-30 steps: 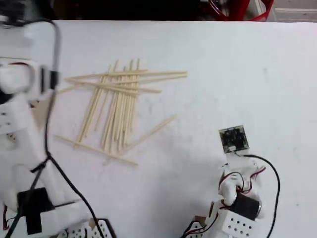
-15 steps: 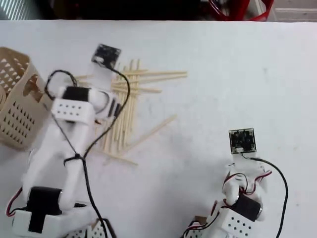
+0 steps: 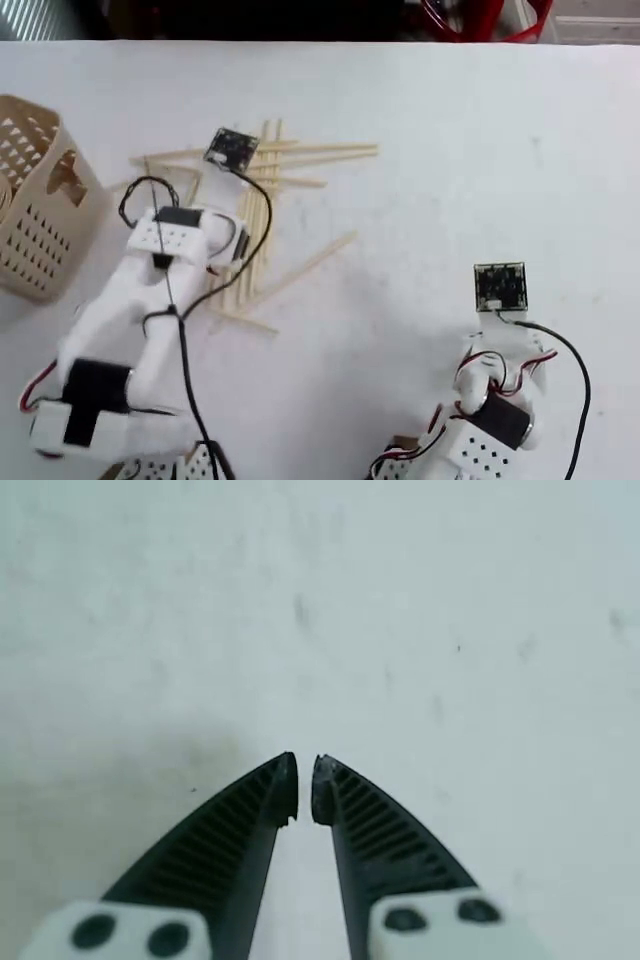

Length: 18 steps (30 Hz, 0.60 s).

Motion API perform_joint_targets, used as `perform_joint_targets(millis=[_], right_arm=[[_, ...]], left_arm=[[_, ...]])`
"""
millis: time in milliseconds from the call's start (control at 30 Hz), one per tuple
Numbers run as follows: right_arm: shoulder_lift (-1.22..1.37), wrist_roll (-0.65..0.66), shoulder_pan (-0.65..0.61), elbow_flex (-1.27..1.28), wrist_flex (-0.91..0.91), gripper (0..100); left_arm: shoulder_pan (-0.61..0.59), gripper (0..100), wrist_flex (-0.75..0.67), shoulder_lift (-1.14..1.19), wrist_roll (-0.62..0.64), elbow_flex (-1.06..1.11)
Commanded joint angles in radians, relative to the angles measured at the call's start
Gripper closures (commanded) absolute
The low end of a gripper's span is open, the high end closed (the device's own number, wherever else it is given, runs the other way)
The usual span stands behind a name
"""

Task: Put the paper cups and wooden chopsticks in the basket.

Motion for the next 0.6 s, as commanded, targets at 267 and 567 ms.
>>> perform_joint_targets(millis=[267,567], right_arm=[[-0.001,0.000,0.012,0.011,-0.002,95.4],[-0.001,0.000,0.012,0.011,-0.002,95.4]], left_arm=[[0.005,84,0.186,0.390,0.066,-0.391],[0.007,98,0.252,0.433,0.060,-0.442]])
